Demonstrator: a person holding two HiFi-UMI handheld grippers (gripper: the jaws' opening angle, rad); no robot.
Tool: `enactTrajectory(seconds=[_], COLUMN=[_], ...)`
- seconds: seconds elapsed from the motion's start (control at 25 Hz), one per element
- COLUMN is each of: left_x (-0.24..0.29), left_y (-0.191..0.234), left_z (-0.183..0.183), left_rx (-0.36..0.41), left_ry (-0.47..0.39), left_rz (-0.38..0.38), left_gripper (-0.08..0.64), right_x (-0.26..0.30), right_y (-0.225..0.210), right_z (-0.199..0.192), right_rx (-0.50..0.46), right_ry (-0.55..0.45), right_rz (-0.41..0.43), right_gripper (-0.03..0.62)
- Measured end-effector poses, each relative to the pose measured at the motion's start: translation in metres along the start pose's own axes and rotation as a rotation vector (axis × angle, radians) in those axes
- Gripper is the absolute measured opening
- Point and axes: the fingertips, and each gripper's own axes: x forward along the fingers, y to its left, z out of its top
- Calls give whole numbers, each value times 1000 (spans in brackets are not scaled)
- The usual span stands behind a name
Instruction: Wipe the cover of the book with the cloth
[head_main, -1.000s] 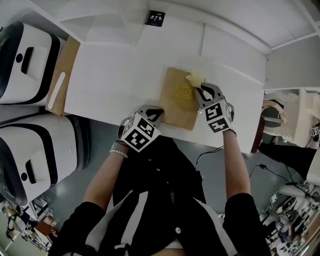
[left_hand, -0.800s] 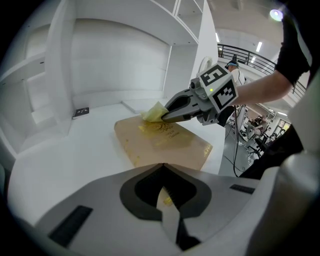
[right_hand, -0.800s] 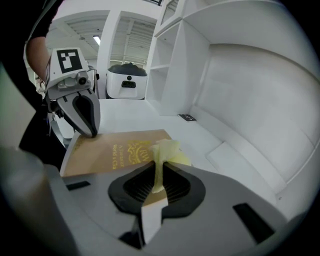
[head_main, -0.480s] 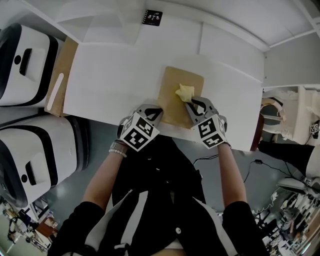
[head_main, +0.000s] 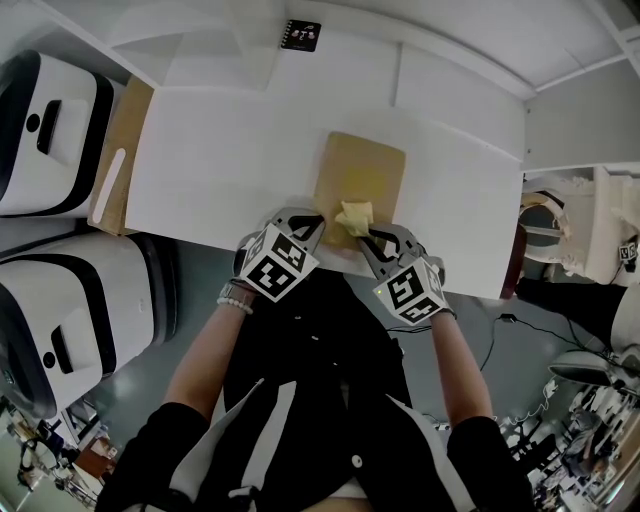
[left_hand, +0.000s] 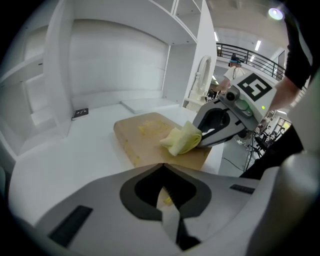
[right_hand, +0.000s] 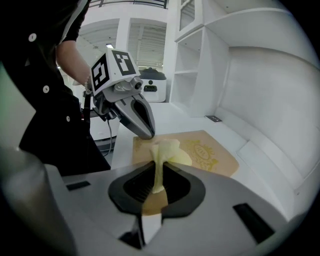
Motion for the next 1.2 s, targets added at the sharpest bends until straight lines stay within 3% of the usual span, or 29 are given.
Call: enactTrajectory(seconds=[0.48,0.6,1.2], left_x=[0,0,0], left_y=[1,1,1], left_z=[-2,-1,-2], left_rx=[9,7,-1], left_ry=[4,4,4], left_rz=[11,11,20], left_gripper=[0,0,0], right_x=[-13,-20,-14], right_y=[47,42,-146], right_z=[5,16,13], right_rx=[-32,-45,55], right_ry=[8,-22,9], right_rz=[128,121,-364], right_gripper=[38,38,38])
